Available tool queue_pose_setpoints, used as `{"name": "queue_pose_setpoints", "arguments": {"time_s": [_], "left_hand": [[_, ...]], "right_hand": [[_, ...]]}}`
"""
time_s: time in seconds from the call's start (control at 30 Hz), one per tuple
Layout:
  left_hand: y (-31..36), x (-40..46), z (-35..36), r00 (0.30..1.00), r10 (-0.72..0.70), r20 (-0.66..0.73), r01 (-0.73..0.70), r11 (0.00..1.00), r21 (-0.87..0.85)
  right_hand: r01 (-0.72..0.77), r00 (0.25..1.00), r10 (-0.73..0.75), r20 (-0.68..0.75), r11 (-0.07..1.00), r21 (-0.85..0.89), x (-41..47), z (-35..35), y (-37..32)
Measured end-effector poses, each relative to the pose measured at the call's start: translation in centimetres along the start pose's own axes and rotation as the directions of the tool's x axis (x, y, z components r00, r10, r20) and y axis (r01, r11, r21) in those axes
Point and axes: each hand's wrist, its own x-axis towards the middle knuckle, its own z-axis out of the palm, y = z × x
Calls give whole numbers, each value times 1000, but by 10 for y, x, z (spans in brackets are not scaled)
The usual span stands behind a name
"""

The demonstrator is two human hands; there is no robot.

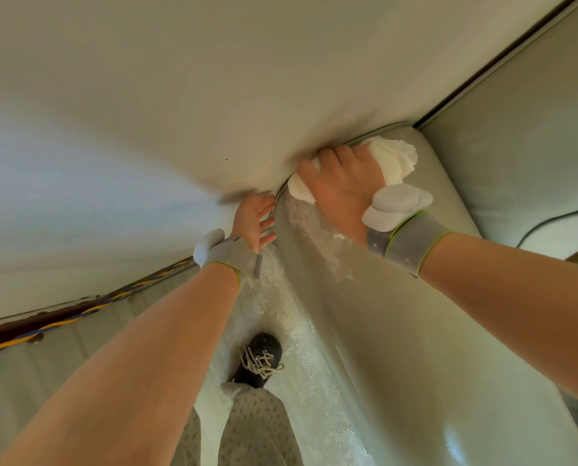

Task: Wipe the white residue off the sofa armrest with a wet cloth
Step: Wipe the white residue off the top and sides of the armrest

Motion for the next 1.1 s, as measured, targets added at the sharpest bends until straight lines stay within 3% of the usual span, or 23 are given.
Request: {"name": "queue_pose_setpoints", "arguments": {"time_s": [0.17,0.43,0.6,0.7,0.77,0.83,0.93,1.03,1.1], "left_hand": [[-4,5,-4,992,-93,-88,93,996,-5],[-13,8,-2,987,-123,-101,119,992,-43],[-15,5,-18,995,-69,-79,63,995,-72],[-13,0,-23,996,-64,-61,59,995,-82],[-14,-5,-23,995,-77,-57,73,995,-67],[-17,-14,-20,995,-98,-37,96,994,-42],[-25,-28,-13,996,-89,-13,89,996,-28],[-32,-48,-5,999,-24,40,25,999,-36],[-34,-57,-1,994,37,98,-28,996,-82]], "right_hand": [[66,992,-66,-111,998,-3,-2,12,-6],[155,987,-155,-29,988,-7,2,16,-16],[283,955,-285,77,958,39,-36,4,-25],[407,866,-431,253,902,145,-86,-5,-45],[406,810,-463,361,886,225,-94,-10,-49],[349,817,-437,376,894,279,-86,-18,-45],[75,911,-277,305,839,539,-71,-27,-35],[-280,953,95,288,641,714,-63,-45,-30],[-472,880,289,377,443,762,-55,-53,-29]]}}
